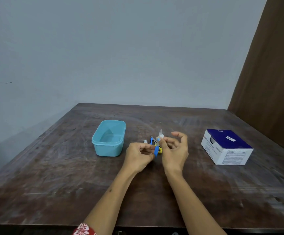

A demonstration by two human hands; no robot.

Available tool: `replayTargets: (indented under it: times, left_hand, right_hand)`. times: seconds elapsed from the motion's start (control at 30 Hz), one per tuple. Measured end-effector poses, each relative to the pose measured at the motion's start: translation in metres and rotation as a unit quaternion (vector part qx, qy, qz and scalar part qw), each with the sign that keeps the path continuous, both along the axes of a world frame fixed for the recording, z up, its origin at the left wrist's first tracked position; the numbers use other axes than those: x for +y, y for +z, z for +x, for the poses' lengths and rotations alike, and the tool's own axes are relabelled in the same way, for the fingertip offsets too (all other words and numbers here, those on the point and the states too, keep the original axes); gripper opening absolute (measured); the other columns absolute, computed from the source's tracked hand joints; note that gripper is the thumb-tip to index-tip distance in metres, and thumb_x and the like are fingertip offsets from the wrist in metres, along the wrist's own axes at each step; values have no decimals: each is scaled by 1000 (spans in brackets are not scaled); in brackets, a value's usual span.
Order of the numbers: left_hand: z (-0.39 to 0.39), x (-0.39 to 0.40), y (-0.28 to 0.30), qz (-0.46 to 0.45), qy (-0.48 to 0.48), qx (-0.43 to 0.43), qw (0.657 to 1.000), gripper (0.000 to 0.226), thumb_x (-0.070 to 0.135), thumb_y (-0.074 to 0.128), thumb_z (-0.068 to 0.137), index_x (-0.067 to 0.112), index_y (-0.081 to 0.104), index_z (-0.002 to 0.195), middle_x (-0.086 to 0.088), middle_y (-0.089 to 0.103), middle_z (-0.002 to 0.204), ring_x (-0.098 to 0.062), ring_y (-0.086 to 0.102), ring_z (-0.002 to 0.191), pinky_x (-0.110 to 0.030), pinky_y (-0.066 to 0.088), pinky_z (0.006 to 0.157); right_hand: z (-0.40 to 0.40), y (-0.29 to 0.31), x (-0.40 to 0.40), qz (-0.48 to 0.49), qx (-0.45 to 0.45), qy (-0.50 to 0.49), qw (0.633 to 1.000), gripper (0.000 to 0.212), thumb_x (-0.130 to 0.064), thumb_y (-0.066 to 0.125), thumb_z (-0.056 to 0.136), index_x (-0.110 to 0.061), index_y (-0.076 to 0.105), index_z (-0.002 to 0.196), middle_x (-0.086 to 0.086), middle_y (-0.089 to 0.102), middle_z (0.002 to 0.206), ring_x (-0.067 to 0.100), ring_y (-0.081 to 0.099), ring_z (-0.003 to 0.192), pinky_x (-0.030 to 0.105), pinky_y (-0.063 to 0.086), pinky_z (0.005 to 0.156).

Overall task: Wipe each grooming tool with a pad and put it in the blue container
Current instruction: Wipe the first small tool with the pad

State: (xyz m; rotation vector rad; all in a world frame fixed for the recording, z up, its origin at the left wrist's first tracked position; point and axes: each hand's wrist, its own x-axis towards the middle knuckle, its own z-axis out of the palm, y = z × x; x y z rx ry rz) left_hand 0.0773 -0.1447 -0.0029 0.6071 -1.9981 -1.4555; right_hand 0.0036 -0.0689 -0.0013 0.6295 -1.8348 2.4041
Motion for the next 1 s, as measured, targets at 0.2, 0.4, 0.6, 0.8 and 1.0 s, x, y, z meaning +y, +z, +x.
replayTargets:
  times: [0.2, 0.4, 0.6, 0.8, 1.0]
  left_hand:
    - [-2, -4, -4, -1, 25, 20, 999, 21, -7, 69, 75, 6, 73, 91, -7, 72, 81, -18, 70, 79, -31, 58, 75]
    - [-4, -2, -6, 3, -13, -10, 1000, 22, -8, 69, 76, 3, 71, 96, -4, 71, 80, -11, 69, 73, -26, 58, 74]
    - [-4, -5, -6, 2, 50, 53, 997, 24, -5, 71, 75, 3, 71, 97, -11, 72, 87, -18, 70, 82, -31, 58, 76]
    - [-3, -6, -5, -28, 27, 26, 999, 24, -1, 73, 74, 5, 72, 97, -6, 72, 87, -12, 68, 80, -27, 57, 75]
    - [-3, -4, -3, -54, 6, 7, 999, 24, 0, 74, 73, 3, 72, 96, -2, 70, 82, -2, 63, 71, -15, 52, 68]
  right_hand:
    - [4, 3, 1, 11, 10, 35, 999, 41, 5, 74, 72, -17, 48, 94, 4, 67, 74, 1, 64, 60, 12, 47, 50]
    - [1, 7, 3, -32, -3, -10, 999, 44, 1, 75, 73, -24, 48, 97, -2, 68, 73, 2, 66, 65, 13, 51, 63]
    - [3, 0, -1, 25, 26, 32, 999, 45, -4, 78, 72, -29, 47, 93, 1, 69, 74, 6, 67, 65, 22, 55, 63]
    - [3, 4, 2, 6, 13, 19, 1000, 46, -1, 77, 71, -25, 47, 95, -3, 67, 70, 2, 65, 63, 18, 53, 61]
    - [-1, 5, 1, -23, -21, -9, 999, 47, -2, 77, 73, -30, 46, 95, 0, 69, 73, 7, 66, 66, 18, 52, 63]
